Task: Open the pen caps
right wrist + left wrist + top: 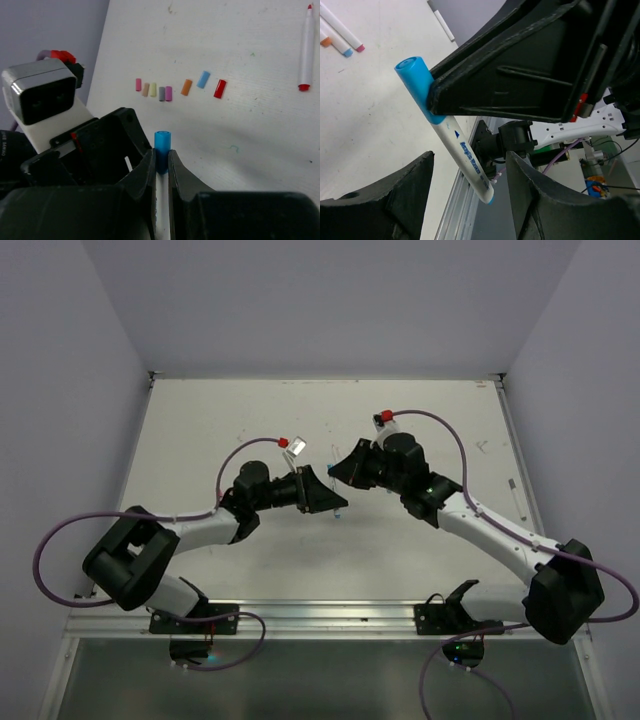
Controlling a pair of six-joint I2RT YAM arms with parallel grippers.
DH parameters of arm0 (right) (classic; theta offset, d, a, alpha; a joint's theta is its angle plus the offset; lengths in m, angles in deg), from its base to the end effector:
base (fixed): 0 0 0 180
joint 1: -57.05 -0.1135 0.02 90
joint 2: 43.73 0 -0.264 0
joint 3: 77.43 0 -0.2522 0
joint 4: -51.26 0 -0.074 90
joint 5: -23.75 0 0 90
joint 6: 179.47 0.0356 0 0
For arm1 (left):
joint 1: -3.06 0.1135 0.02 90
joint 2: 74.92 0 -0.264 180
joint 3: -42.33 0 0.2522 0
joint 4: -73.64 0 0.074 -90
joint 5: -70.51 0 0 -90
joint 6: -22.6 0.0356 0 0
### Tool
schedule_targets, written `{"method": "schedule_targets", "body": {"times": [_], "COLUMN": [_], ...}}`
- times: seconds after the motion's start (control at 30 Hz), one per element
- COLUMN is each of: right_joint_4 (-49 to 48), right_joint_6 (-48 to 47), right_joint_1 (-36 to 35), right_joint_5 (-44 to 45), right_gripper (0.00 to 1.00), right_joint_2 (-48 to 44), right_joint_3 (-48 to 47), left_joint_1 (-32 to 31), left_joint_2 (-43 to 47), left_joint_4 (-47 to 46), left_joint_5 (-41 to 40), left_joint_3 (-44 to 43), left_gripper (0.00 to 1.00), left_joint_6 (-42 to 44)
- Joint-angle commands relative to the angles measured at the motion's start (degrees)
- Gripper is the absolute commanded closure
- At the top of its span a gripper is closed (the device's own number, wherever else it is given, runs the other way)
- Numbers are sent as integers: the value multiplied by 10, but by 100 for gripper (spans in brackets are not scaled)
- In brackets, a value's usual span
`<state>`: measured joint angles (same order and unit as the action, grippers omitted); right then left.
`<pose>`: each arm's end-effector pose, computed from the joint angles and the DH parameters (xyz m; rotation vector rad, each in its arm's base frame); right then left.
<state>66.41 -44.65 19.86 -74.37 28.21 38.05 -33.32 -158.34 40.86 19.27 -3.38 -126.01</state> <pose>0.2273 0.1788 0.2900 0.0409 2.1215 1.0415 0.2208 -0.1903 0.2128 0.2344 1.9742 -1.7293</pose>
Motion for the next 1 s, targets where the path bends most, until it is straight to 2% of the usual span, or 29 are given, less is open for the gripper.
{"method": "schedule_targets", "body": {"times": [0.0,0.07,0.13,0.17,0.2,0.27,0.4,0.5,0.77,0.83,0.9,0.93,0.97], "right_joint_4": [-67,-71,-72,-70,-72,-71,-92,-110,-218,-245,-220,-210,-197], "right_joint_6": [43,50,51,48,45,36,22,12,-6,-13,-37,-45,-54], "right_joint_1": [-10,-12,-12,-12,-11,-12,-10,-5,17,18,18,17,15], "right_joint_5": [35,38,39,42,41,31,-3,-39,-57,-69,-86,-101,-118], "right_gripper": [100,100,100,100,100,100,100,100,100,100,100,100,100], "right_joint_2": [-9,-13,-17,-22,-25,-33,-45,-53,-67,-60,-48,-38,-26], "right_joint_3": [0,0,4,4,7,8,25,36,85,86,56,45,37], "left_joint_1": [-5,-5,-5,-5,-4,-1,10,25,25,24,25,25,25], "left_joint_2": [-8,-11,-13,-12,-8,-5,2,12,-2,-10,1,11,21], "left_joint_4": [-44,-49,-75,-87,-107,-133,-274,-333,-471,-471,-435,-399,-348], "left_joint_5": [13,22,36,53,62,94,138,152,170,181,181,176,165], "left_joint_3": [-23,-22,-17,-14,-11,1,39,67,108,108,108,104,99], "left_gripper": [38,39,53,62,80,100,100,100,100,100,100,100,100], "left_joint_6": [-10,-12,-18,-23,-22,-31,-76,-104,-213,-222,-202,-182,-119]}}
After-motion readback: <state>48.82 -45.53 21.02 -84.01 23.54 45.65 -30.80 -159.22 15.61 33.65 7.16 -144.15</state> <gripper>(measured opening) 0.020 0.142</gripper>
